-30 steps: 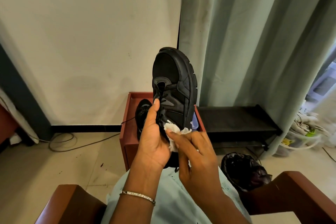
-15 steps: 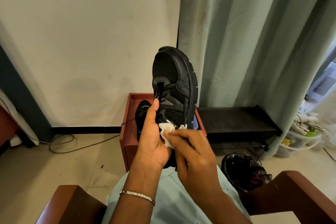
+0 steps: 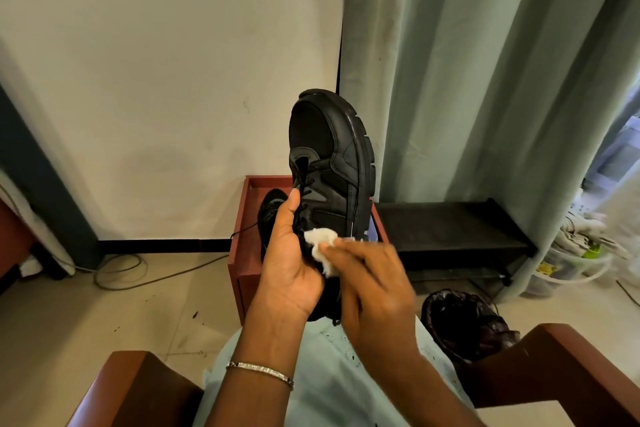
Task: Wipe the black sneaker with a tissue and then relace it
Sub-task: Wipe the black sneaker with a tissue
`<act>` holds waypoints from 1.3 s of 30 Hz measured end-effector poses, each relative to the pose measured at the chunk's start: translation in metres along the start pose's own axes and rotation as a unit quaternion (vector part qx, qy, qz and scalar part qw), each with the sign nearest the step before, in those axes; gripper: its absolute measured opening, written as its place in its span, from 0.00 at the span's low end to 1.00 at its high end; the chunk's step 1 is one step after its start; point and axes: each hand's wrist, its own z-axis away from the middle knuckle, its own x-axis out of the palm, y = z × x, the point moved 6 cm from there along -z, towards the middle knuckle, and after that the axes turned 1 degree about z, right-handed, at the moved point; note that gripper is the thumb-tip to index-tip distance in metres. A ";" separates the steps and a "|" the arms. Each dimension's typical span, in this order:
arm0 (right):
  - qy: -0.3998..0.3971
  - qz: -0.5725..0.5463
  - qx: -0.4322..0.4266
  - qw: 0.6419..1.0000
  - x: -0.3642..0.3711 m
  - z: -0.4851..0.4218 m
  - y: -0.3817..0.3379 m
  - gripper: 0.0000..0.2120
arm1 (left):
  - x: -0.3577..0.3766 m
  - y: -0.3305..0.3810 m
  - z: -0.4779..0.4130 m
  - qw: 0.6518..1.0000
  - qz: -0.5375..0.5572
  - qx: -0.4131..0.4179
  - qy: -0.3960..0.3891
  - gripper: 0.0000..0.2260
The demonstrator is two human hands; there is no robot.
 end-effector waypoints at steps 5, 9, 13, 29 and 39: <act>-0.012 0.013 -0.028 0.999 -0.003 0.007 0.004 0.15 | -0.003 0.002 -0.004 1.000 -0.008 0.020 0.009 0.24; 0.050 0.037 -0.015 0.998 -0.008 -0.027 0.015 0.16 | 0.003 -0.005 -0.001 0.999 0.020 0.005 -0.029 0.25; 0.051 0.046 -0.011 0.998 -0.003 -0.024 0.009 0.18 | 0.001 -0.002 0.001 1.000 0.016 0.004 -0.016 0.25; 0.083 0.109 0.007 0.991 -0.004 -0.049 0.009 0.17 | 0.006 -0.016 0.010 1.000 -0.021 -0.009 -0.001 0.21; 0.046 0.120 -0.053 0.990 -0.004 -0.033 0.014 0.15 | 0.003 -0.009 0.012 0.984 -0.168 0.037 0.040 0.24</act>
